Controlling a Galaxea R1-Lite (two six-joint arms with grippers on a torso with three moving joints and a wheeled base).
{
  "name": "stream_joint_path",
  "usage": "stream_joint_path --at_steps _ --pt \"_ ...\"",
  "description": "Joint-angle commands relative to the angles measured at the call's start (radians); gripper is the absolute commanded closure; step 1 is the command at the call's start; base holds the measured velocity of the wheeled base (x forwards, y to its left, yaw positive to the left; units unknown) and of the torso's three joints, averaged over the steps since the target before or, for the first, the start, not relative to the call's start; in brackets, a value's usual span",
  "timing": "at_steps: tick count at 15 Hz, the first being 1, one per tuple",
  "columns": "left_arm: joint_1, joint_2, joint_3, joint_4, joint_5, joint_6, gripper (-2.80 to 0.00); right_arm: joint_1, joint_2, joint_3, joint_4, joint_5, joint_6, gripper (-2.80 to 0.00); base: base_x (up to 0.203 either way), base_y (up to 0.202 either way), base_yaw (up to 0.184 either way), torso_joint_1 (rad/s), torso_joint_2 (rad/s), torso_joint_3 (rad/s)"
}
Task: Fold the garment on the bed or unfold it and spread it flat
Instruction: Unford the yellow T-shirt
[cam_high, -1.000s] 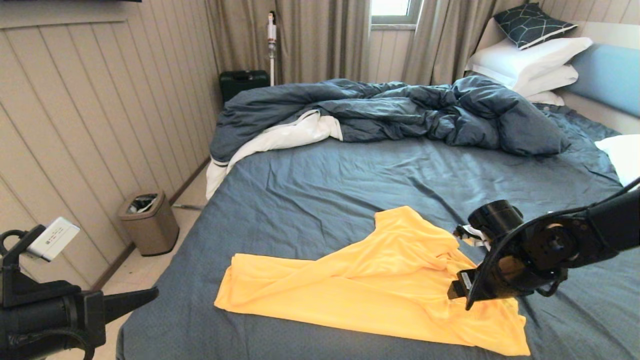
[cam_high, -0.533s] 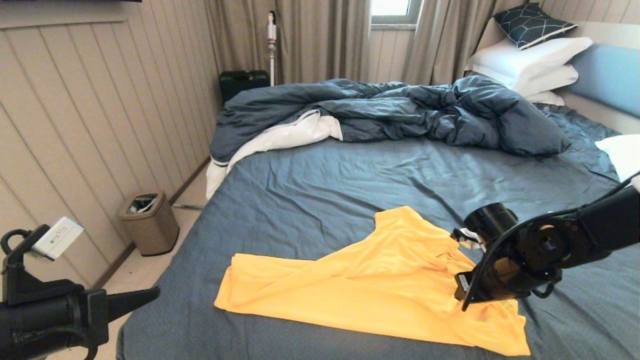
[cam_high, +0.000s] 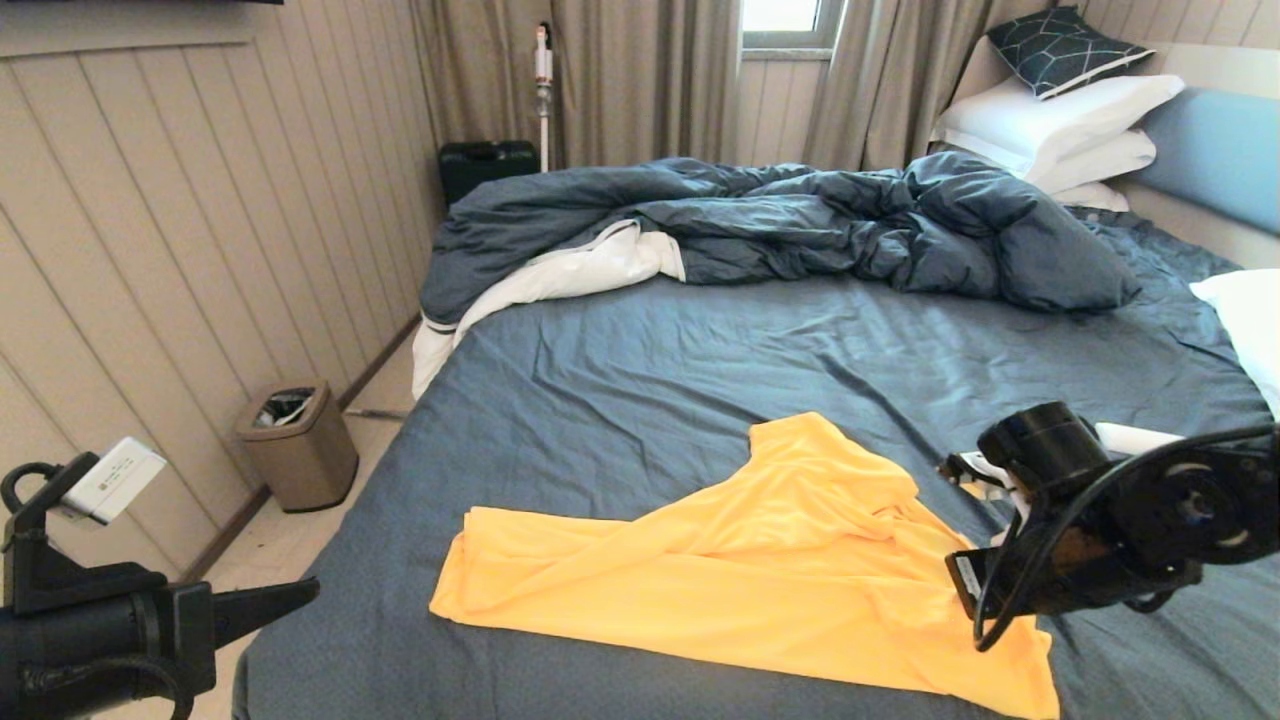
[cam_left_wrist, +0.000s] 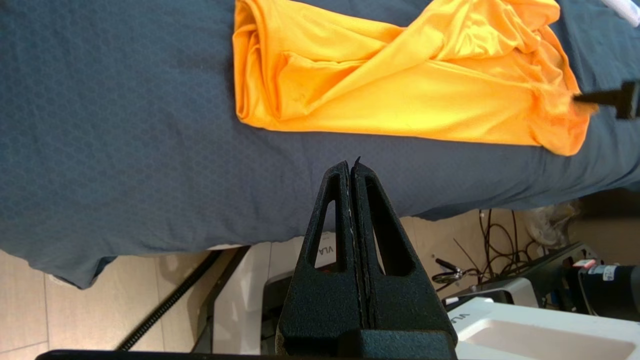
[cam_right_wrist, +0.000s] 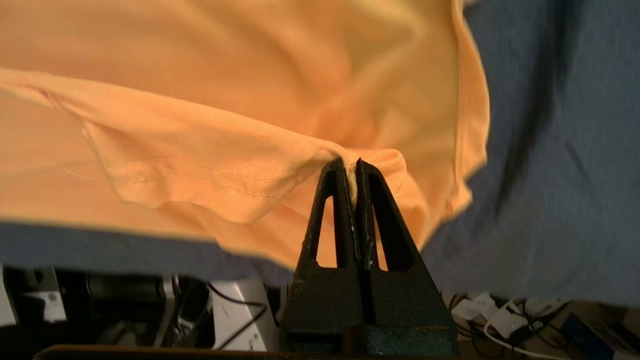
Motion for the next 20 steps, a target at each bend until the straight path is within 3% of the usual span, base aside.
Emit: stream_joint_path --at_steps 1,12,16,17,20 --pt "0.0 -0.012 0.003 0.0 -0.002 -0.003 0.0 -0.003 -0.085 0.064 0.001 -0.001 -0.003 0.0 0.0 0.0 0.0 0.0 0.0 0.0" --pt "0.0 -0.075 0.004 0.047 -0.004 -0.007 0.0 0.022 -0.454 0.547 0.001 0.011 -0.009 0.0 0.0 0.0 0.0 0.0 0.0 0.0" --pt "-0.002 -0.076 0.004 0.047 -0.002 -0.007 0.0 0.049 -0.448 0.566 -0.003 0.01 -0.01 0.0 0.0 0.0 0.0 0.0 0.0 0.0" --pt "-0.002 -0.076 0.006 0.047 -0.002 -0.007 0.0 0.05 -0.45 0.568 -0.001 0.01 -0.013 -2.8 0.0 0.0 0.0 0.0 0.0 0.0" --pt "-0.002 -0.075 0.003 0.047 -0.002 -0.007 0.0 0.058 -0.46 0.554 -0.005 0.011 -0.018 -2.8 0.0 0.0 0.0 0.0 0.0 0.0"
